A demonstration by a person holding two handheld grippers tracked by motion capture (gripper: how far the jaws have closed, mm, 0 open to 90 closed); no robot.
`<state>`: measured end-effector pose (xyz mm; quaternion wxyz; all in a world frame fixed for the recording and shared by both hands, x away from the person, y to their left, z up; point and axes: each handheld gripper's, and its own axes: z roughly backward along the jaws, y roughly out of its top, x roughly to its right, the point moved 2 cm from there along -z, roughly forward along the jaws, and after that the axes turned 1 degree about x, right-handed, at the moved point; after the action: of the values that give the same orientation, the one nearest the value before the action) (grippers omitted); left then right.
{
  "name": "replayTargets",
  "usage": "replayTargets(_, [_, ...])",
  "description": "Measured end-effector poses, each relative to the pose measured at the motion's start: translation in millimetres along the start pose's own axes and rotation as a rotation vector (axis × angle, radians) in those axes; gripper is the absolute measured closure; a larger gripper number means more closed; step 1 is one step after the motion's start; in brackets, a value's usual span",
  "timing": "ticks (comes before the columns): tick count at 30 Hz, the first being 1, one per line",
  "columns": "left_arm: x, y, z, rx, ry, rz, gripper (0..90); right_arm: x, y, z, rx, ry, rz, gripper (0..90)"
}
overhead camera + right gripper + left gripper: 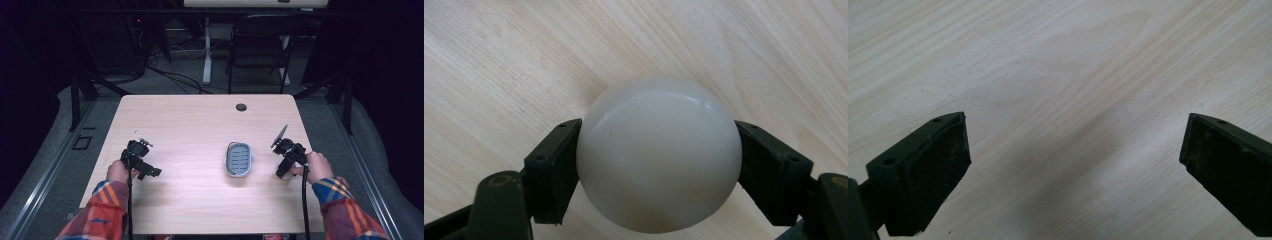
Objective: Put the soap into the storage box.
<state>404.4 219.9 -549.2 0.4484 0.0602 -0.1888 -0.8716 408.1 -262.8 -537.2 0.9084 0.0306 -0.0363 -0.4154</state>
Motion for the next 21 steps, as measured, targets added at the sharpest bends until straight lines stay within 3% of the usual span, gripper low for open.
replayTargets(1, [-0.1,0.0,0.0,0.0,0.001,0.0,0.0,1.1,1.3,1.7,-0.021,-0.011,0.025,24.0])
replayTargets(5, [0.0,0.0,-0.2,0.0,0.0,0.001,0.0,0.4,5.8,4.0,-0.017,-0.013,0.039,24.0])
replayTargets(8, [0.1,0.0,-0.2,-0.001,-0.001,0.0,0.0,-1.4,7.6,4.1,0.004,-0.01,0.022,24.0])
replayTargets(13, [0.2,0.0,-0.4,-0.001,-0.001,0.001,0.0,-3.1,14.3,7.3,0.0,-0.016,0.044,24.0])
replayTargets(15, [0.5,0.1,-0.4,-0.001,-0.002,-0.001,0.0,-5.6,15.8,5.9,0.027,-0.011,0.025,24.0])
replayTargets(17, [0.4,0.1,-0.3,-0.002,-0.002,-0.002,0.0,-5.5,19.1,9.2,-0.004,-0.019,0.057,24.0])
replayTargets(18, [0.3,0.1,-0.4,-0.001,-0.001,-0.001,0.0,-6.6,19.4,7.8,0.02,-0.012,0.046,24.0])
replayTargets(21, [0.5,0.2,-0.7,-0.001,-0.002,0.0,0.0,-7.1,23.2,11.0,-0.005,-0.022,0.068,24.0])
